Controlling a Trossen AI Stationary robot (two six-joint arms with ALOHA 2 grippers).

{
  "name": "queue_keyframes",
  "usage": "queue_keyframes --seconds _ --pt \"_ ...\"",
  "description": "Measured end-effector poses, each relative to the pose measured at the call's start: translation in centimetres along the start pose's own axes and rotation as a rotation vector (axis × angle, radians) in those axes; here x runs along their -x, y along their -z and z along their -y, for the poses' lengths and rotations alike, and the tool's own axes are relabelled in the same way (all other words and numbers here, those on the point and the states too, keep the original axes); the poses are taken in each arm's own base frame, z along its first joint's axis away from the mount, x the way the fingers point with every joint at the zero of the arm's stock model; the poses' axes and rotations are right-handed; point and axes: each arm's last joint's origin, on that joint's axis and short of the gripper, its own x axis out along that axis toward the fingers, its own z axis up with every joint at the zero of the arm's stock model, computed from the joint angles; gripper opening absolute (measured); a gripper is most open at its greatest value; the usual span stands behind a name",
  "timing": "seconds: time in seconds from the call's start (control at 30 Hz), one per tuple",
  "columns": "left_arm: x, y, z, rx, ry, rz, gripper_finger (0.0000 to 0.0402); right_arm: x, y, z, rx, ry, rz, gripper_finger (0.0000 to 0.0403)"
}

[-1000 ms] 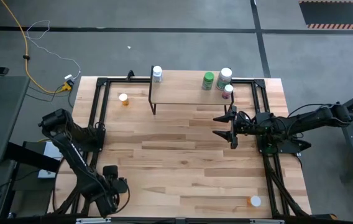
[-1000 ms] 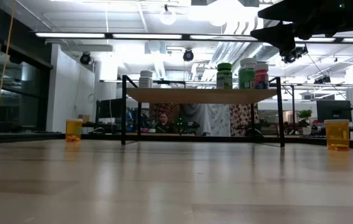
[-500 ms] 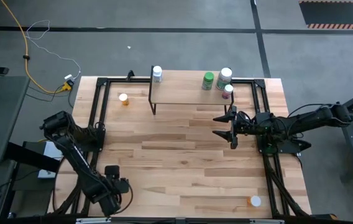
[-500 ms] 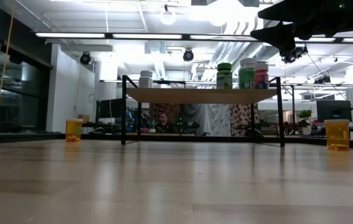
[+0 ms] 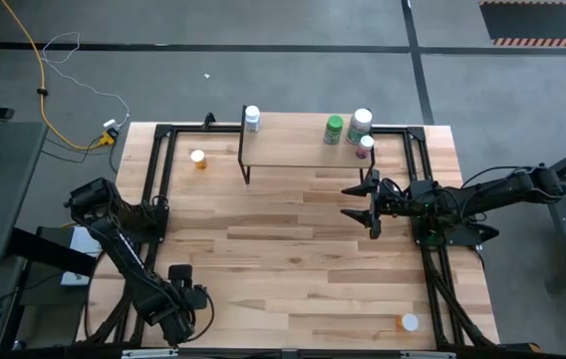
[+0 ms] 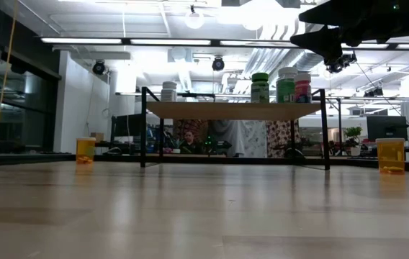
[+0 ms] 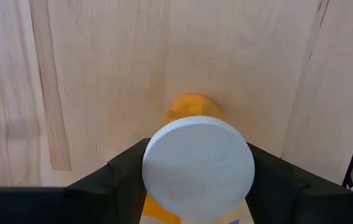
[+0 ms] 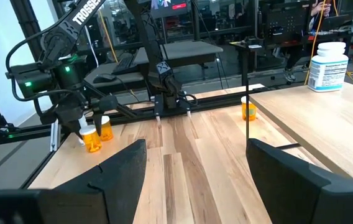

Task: Pick and place medicine bottles onto shelf by color
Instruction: Put the orange pill bottle on the shelf

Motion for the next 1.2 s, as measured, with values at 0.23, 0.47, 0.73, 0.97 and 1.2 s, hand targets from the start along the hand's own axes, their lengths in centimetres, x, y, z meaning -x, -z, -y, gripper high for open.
queue_keyframes --seconds 0.23,0.47,0.73,0.97,1.2 --pt "0.0 0.0 0.0 0.0 0.0 0.0 0.0197 0.0 0.0 0.0 0.0 0.0 0.0 0.0267" --pt "0.0 0.0 0.0 -0.005 0.0 0.001 0.0197 0.0 0.0 0.0 0.0 0.0 0.0 0.0267" --pt "0.0 0.0 0.0 -0.008 -0.006 0.011 0.0197 0.0 0.0 0.0 0.0 0.0 0.0 0.0267" --pt "1.3 -1.0 -0.3 -0.053 -0.032 -0.01 0.0196 0.0 0.0 0.0 0.0 0.0 0.0 0.0267" --pt "5.5 -4.5 -2.4 -0.136 -0.114 -0.057 0.0196 0.0 0.0 0.0 0.0 0.0 0.0 0.0267"
